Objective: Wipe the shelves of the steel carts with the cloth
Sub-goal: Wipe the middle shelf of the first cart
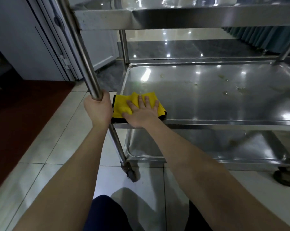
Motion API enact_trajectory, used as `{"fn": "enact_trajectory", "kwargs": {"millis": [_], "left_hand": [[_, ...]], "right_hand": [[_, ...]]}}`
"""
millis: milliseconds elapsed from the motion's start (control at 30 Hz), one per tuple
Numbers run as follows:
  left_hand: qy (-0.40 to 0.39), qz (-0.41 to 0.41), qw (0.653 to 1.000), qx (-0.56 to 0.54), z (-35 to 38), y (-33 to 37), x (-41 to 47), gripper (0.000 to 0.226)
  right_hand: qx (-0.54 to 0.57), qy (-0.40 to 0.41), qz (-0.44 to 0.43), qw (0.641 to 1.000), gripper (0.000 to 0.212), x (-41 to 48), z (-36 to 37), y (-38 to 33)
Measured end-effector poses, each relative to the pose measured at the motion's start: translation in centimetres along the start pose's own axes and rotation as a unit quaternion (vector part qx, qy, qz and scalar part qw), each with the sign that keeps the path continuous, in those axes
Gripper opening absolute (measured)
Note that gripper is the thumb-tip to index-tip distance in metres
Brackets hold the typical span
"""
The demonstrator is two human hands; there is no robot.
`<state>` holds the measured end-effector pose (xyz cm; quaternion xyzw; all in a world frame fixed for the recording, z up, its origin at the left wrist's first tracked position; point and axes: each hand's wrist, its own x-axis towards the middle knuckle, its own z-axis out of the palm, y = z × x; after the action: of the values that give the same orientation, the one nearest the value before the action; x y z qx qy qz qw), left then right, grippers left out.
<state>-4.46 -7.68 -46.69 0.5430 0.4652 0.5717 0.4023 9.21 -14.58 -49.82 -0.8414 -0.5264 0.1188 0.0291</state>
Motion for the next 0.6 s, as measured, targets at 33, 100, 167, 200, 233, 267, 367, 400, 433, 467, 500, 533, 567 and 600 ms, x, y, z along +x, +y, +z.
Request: {"fn": "enact_trajectory", "kwargs": {"millis": [33,100,167,200,233,267,367,400,433,467,500,533,567,600], "left_hand": [[-0.003,0.000,1.000,0.003,-0.1,0.2,0.0,0.039],[-0.014,0.001,1.000,0.017,-0.4,0.4,-0.1,0.032],[-0.025,0.002,0.999,0.027,-0.6,0.4,-0.1,0.028],[-0.027,0.004,0.999,0.031,-0.7,0.3,-0.1,0.028],[-0.027,0.007,0.999,0.035,-0.7,0.3,0.0,0.028],[-0.025,0.008,0.999,0.037,-0.6,0.3,0.0,0.028],[-0.018,0.002,1.000,0.015,-0.3,0.2,-0.2,0.027],[-0.017,-0.004,1.000,0.006,-0.2,0.1,-0.2,0.027],[-0.016,-0.009,1.000,-0.002,-0.2,0.0,-0.2,0.027],[-0.014,-0.013,1.000,-0.009,-0.2,0.0,-0.1,0.028],[-0.011,-0.016,1.000,-0.014,-0.1,-0.1,-0.1,0.028],[-0.007,-0.016,1.000,-0.017,0.0,-0.2,0.0,0.029],[-0.002,-0.017,1.000,-0.017,0.1,-0.3,0.0,0.029],[0.001,-0.017,1.000,-0.016,0.1,-0.4,0.2,0.028]], "right_hand": [[0.001,-0.001,0.000,1.000,0.079,-0.5,-0.2,0.8],[0.005,0.004,0.007,1.000,0.080,-1.4,-0.5,3.1],[0.010,0.010,0.020,1.000,0.081,-2.4,-0.9,6.2],[0.015,0.011,0.029,0.999,0.082,-2.8,-1.2,8.1],[0.019,0.013,0.041,0.999,0.084,-3.3,-1.5,10.1],[0.022,0.016,0.055,0.998,0.085,-3.7,-1.9,12.4],[0.022,0.027,0.106,0.994,0.091,-5.2,-2.6,19.1],[0.026,0.031,0.123,0.992,0.093,-5.5,-2.8,21.2],[0.030,0.035,0.139,0.989,0.096,-5.8,-3.1,23.2],[0.035,0.039,0.155,0.987,0.098,-6.1,-3.5,25.2],[0.039,0.042,0.170,0.984,0.100,-6.2,-3.8,27.0],[0.040,0.045,0.183,0.981,0.100,-6.1,-4.2,28.6],[0.039,0.047,0.193,0.979,0.100,-5.9,-4.4,29.8],[0.034,0.047,0.201,0.978,0.100,-5.3,-4.5,30.7]]}}
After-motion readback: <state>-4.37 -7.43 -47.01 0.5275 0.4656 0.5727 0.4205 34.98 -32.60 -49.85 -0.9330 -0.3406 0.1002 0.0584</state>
